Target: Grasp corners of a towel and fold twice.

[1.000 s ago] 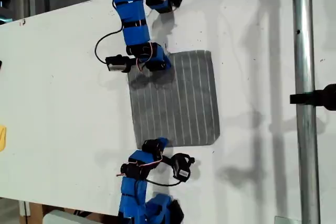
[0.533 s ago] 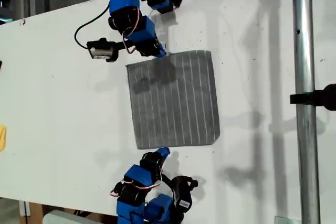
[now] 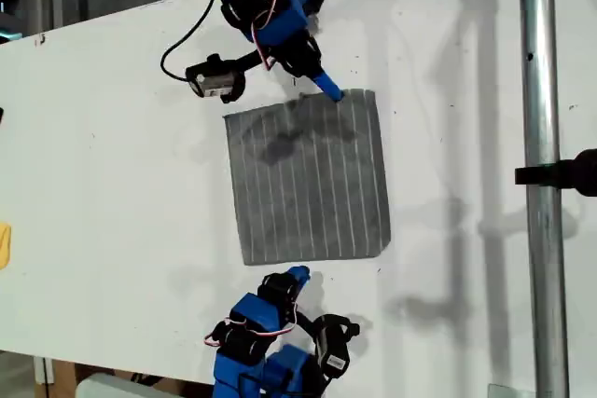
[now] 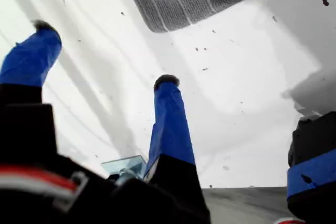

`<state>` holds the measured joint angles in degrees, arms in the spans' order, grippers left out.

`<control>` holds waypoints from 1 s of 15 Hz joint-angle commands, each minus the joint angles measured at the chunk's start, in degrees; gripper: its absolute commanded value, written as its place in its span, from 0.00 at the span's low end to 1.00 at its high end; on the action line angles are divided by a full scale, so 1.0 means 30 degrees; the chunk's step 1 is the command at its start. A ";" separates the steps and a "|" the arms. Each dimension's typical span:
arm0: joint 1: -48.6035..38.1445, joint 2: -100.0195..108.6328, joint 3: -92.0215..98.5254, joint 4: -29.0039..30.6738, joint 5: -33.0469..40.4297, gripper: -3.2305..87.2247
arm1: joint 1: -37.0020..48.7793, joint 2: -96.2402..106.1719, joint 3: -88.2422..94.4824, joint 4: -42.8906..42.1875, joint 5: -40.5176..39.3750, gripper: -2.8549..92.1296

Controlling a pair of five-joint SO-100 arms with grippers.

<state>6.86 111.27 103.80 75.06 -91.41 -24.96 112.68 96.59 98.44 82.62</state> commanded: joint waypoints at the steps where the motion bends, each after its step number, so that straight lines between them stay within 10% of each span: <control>1: 0.0322 0.0791 -0.0088 -0.0410 -0.0205 0.05 | -0.0586 -0.2842 0.0146 -0.0117 0.0293 0.42; 15: 0.0527 0.2520 0.2344 -0.1025 -0.1055 0.05 | -0.1611 -0.7412 0.6650 -1.1279 0.3252 0.22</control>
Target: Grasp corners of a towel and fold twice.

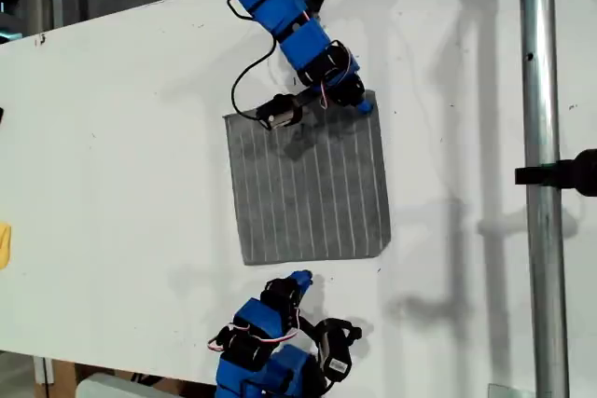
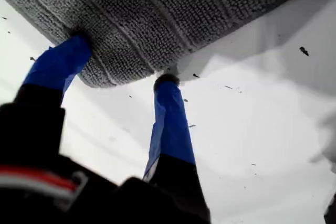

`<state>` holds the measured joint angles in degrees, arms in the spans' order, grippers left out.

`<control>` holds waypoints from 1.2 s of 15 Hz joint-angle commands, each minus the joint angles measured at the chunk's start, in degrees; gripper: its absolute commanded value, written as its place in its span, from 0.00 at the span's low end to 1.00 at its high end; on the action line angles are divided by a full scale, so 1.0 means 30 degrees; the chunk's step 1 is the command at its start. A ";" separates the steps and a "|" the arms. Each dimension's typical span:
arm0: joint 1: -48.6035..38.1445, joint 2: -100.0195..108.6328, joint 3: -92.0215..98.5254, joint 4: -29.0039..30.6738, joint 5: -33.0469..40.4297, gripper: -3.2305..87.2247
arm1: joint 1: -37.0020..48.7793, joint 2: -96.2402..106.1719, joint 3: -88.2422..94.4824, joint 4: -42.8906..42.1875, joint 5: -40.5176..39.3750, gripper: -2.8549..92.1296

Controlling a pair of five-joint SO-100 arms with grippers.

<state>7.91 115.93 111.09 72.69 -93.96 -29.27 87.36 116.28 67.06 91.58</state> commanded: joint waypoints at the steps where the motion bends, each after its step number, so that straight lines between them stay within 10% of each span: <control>1: 0.0176 0.1025 0.0059 -0.0264 -0.0293 0.05 | -0.0029 0.0791 0.0176 -0.1348 0.0264 0.12; 10: 0.1260 -0.0176 -0.1934 -0.1465 0.0498 0.26 | 0.0850 0.0410 0.0205 -0.3105 -0.0762 0.03; 18: 0.4043 -1.4004 -1.5469 0.1787 0.3486 0.27 | 0.1143 0.0322 0.0205 -0.3281 -0.1084 0.03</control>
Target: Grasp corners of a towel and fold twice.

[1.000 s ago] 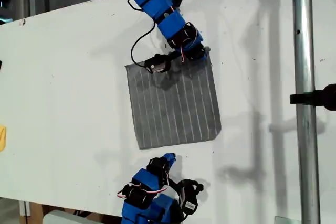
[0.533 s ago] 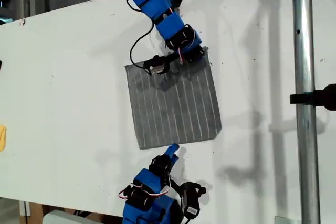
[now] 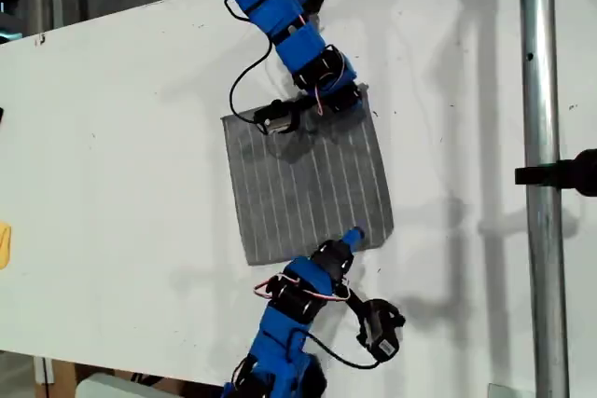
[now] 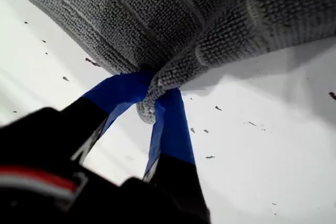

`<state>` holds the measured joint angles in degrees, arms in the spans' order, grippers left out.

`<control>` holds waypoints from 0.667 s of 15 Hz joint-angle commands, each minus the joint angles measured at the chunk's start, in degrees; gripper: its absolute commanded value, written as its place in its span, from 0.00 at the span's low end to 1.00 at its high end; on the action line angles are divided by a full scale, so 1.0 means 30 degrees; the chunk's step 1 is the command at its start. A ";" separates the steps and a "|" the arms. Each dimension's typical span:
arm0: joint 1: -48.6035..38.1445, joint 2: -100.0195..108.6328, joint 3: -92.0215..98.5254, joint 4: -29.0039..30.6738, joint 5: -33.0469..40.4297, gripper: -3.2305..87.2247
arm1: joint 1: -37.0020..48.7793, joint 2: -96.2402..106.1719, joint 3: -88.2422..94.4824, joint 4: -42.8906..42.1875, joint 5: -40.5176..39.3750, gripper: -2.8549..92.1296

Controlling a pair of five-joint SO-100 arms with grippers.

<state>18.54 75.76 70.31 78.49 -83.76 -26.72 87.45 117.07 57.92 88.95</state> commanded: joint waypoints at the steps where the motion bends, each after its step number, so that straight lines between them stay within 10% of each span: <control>1: 0.0674 -0.1787 -0.2607 -0.0205 -0.0088 0.27 | 0.0264 0.0293 -0.0059 -0.0234 -0.0205 0.03; 10: 0.0820 -0.6914 -0.3516 -0.2021 -0.0410 0.29 | 0.0234 0.0527 -0.0146 -0.0205 -0.0234 0.03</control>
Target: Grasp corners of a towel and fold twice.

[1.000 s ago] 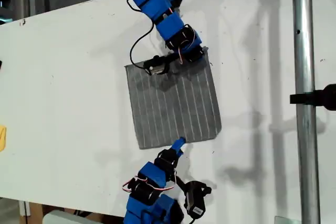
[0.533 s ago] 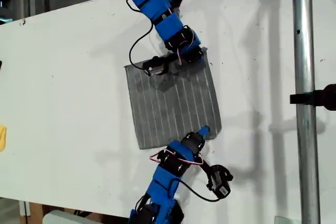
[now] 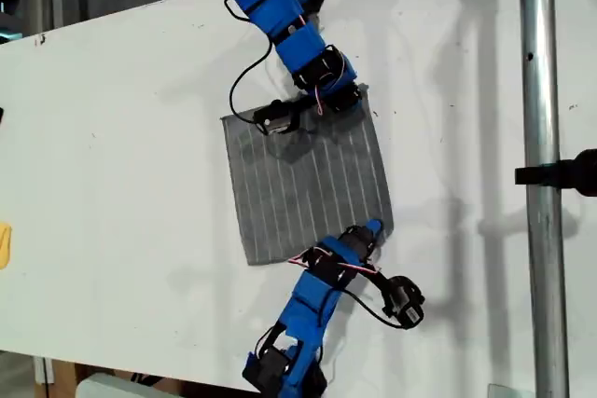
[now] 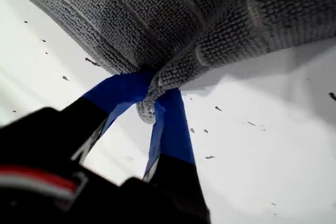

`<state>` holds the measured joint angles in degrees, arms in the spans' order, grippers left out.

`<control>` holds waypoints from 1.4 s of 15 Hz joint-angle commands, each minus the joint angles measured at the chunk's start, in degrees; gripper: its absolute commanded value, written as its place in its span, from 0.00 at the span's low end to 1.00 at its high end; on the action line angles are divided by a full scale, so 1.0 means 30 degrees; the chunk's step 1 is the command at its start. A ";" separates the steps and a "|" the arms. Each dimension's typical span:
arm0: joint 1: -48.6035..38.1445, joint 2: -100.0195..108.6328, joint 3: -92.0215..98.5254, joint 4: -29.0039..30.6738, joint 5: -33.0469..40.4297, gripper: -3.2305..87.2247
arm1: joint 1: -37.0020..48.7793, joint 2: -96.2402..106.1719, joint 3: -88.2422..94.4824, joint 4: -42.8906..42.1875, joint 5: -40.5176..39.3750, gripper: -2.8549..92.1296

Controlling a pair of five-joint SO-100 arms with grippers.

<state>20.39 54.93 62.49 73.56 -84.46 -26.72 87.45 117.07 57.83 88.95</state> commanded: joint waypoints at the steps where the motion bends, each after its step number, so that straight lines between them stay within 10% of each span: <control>1: 0.0322 -0.0762 -0.0908 -0.0791 -0.0439 0.30 | 0.0234 0.0527 -0.0146 -0.0146 -0.0234 0.03; 5: 0.0820 -0.3311 -0.0908 -0.2373 -0.1318 0.34 | 0.0322 0.0703 -0.0146 0.0117 -0.0234 0.03; 9: 0.0527 -0.3662 -0.0381 -0.2402 -0.2227 0.03 | 0.0322 0.0820 -0.0146 0.0322 -0.0264 0.03; 13: 0.0439 -0.3398 -0.0264 -0.2080 -0.2256 0.00 | 0.0322 0.1113 -0.0146 0.0615 -0.0264 0.03; 21: -0.0820 0.4980 -0.1846 0.5332 -0.2109 0.00 | -0.0146 0.6387 -0.2783 0.4307 -0.0850 0.03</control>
<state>19.69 61.44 58.10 85.52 -89.38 -26.81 102.83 113.99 68.29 88.24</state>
